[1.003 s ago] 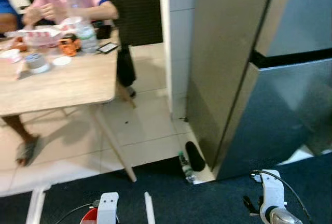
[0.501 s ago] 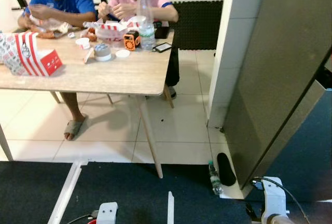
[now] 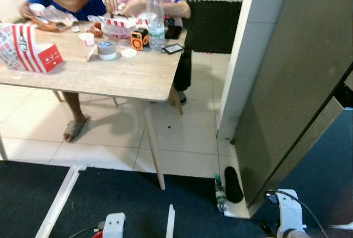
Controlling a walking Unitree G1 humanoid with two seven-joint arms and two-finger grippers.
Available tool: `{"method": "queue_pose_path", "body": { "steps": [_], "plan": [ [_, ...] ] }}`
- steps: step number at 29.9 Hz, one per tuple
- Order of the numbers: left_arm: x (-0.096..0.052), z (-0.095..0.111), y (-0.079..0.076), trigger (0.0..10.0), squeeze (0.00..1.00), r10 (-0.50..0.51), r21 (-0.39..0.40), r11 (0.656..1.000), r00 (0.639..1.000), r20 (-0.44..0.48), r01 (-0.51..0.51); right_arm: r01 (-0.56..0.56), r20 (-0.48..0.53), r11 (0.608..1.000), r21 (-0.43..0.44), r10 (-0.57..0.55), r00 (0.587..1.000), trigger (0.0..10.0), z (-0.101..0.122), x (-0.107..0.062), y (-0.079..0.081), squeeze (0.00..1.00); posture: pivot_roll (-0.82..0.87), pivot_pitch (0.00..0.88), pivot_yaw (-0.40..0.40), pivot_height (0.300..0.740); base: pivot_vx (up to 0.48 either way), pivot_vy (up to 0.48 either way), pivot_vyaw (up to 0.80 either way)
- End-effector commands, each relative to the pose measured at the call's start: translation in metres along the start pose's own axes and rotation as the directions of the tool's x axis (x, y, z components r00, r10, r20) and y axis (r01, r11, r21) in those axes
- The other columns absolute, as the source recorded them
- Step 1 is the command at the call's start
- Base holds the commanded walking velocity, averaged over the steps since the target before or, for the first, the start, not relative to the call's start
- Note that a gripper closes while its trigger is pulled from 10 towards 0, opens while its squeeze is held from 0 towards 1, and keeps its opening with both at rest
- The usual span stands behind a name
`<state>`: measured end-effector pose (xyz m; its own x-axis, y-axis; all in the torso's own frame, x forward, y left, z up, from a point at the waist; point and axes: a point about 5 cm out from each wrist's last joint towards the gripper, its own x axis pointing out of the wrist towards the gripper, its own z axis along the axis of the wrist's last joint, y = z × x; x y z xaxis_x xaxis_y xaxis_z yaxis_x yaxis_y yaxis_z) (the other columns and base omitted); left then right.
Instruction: Restocking fridge
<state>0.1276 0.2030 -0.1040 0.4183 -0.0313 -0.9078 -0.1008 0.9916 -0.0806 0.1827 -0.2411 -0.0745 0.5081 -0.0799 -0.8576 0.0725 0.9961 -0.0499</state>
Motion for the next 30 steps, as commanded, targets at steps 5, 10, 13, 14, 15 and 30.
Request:
{"method": "queue_pose_path", "body": {
  "steps": [5, 10, 13, 14, 15, 30],
  "plan": [
    [0.001, 0.007, -0.003, 10.0, 0.00, -0.013, 0.000, 1.000, 1.000, 0.026, 0.013, 0.010, -0.004, 1.000, -0.006, -0.010, 1.000, 10.0, -0.001, 0.000, -0.002, 0.00, -0.02, 0.000, -0.007, 0.740, 0.000, -0.416, 0.00],
    [0.002, 0.008, -0.007, 10.0, 0.00, -0.020, -0.005, 1.000, 0.999, 0.033, 0.020, 0.014, -0.019, 1.000, -0.012, -0.014, 1.000, 10.0, -0.005, -0.001, -0.002, 0.00, -0.02, 0.000, -0.008, 0.740, 0.000, 0.000, 0.00],
    [0.002, 0.007, -0.008, 10.0, 0.00, -0.025, -0.007, 1.000, 0.999, 0.031, 0.025, 0.018, -0.026, 1.000, -0.013, -0.018, 0.999, 10.0, -0.007, -0.001, -0.003, 0.00, -0.03, 0.000, -0.005, 0.740, 0.000, 0.000, 0.00],
    [0.002, 0.007, -0.008, 10.0, 0.00, -0.026, -0.008, 1.000, 0.999, 0.031, 0.026, 0.019, -0.027, 1.000, -0.011, -0.019, 0.999, 10.0, -0.008, -0.001, -0.003, 0.00, -0.03, 0.000, -0.005, 0.740, 0.000, 0.000, 0.00],
    [0.002, 0.007, -0.008, 10.0, 0.00, -0.026, -0.008, 1.000, 0.999, 0.031, 0.026, 0.019, -0.027, 1.000, -0.011, -0.019, 0.999, 10.0, -0.008, -0.001, -0.003, 0.00, -0.03, 0.000, -0.005, 0.740, 0.000, 0.000, 0.00],
    [0.002, 0.006, -0.013, 10.0, 0.00, -0.075, 0.016, 0.997, 0.997, 0.018, 0.075, 0.020, -0.032, 1.000, -0.018, -0.021, 0.999, 10.0, -0.009, -0.001, -0.003, 0.00, -0.04, 0.000, 0.001, 0.740, 0.000, -0.251, 0.00]
  ]
}}
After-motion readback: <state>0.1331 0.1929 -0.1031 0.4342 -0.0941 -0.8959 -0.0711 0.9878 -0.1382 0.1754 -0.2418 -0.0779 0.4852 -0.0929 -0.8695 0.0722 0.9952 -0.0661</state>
